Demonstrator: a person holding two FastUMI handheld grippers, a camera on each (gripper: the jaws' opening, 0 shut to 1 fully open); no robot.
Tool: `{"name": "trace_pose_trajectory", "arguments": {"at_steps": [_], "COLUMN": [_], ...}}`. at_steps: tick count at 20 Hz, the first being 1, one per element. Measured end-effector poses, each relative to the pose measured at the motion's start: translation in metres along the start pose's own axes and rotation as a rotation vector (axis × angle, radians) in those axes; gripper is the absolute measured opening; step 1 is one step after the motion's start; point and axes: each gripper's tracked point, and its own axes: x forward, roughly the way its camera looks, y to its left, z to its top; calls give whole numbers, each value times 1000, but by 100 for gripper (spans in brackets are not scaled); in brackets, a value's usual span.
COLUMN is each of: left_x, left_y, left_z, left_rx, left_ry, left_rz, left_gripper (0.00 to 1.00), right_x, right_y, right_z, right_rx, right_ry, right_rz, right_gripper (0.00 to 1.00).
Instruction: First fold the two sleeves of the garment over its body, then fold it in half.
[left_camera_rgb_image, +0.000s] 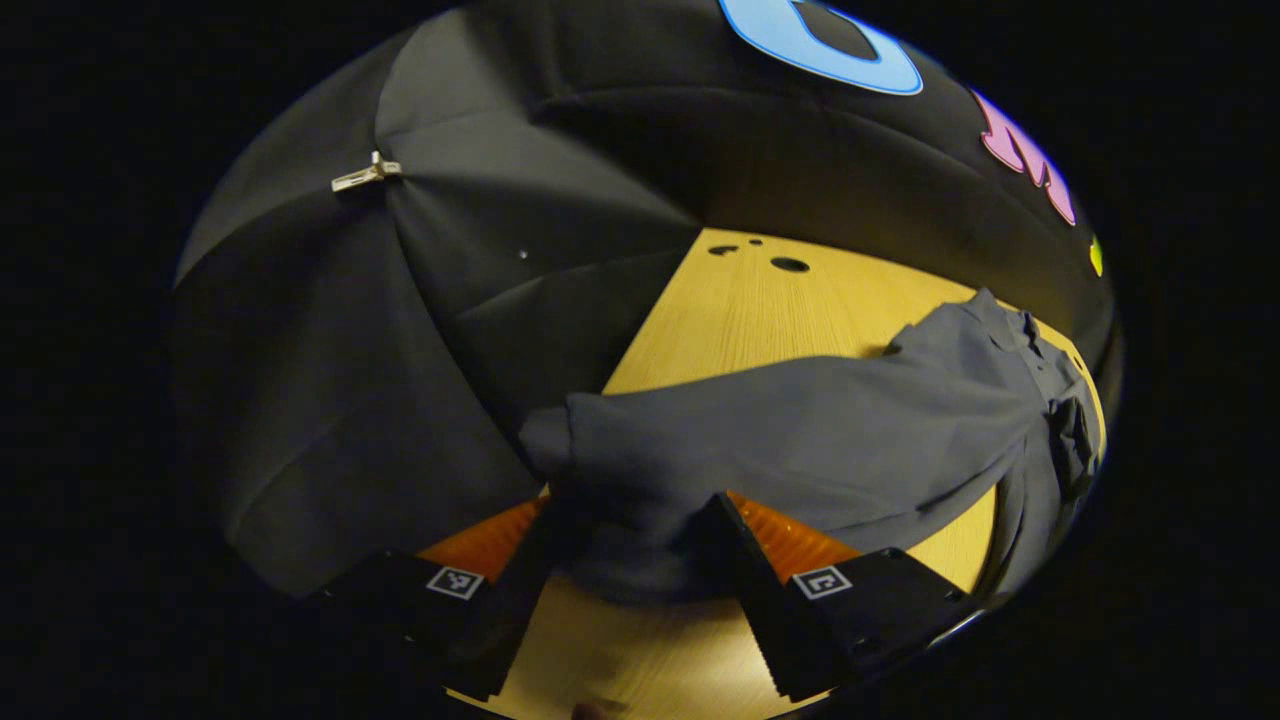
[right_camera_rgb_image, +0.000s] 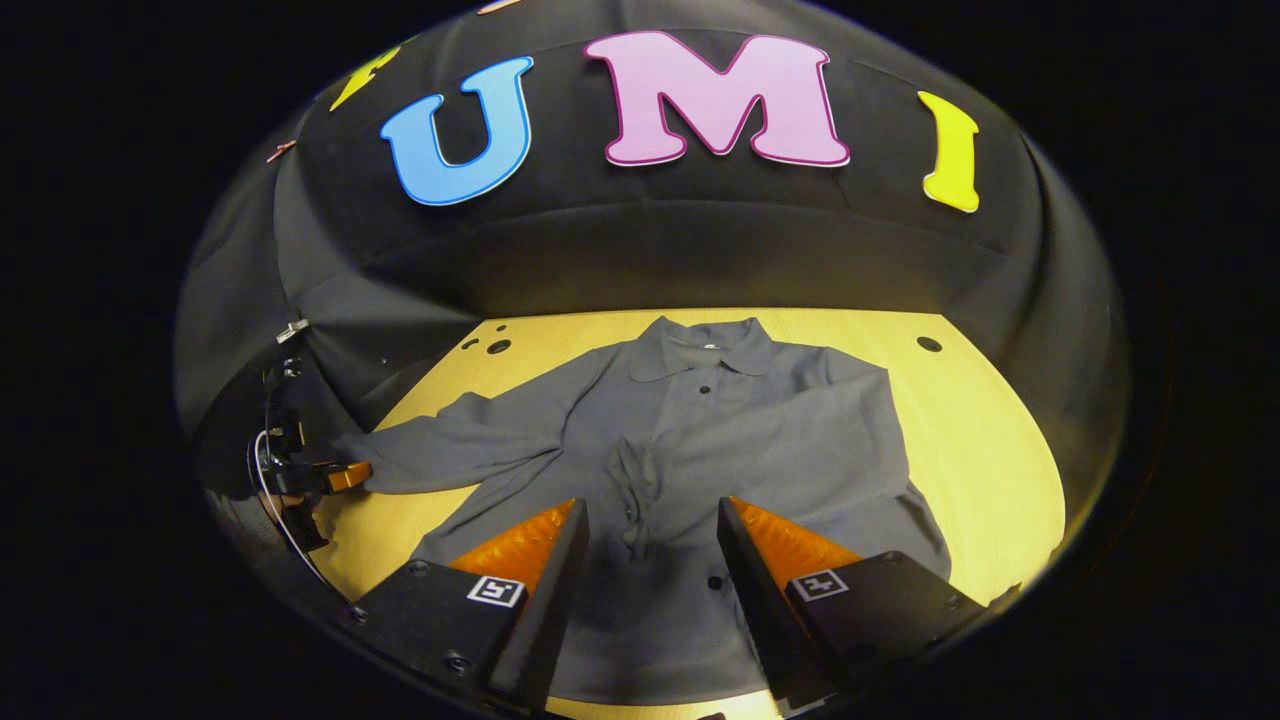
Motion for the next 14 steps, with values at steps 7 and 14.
{"name": "trace_pose_trajectory", "arguments": {"at_steps": [7,14], "left_x": [-4,-58], "left_y": [-14,-50], "left_z": [13,62], "left_rx": [119,75], "left_ry": [21,-93], "left_rz": [38,45], "left_gripper": [6,5], "right_x": [-20,-43], "right_y": [-30,-82], "right_z": [-10,-30], "right_rx": [23,28], "right_ry": [-3,25], "right_rz": [-19,-76], "right_gripper": [81,81]}}
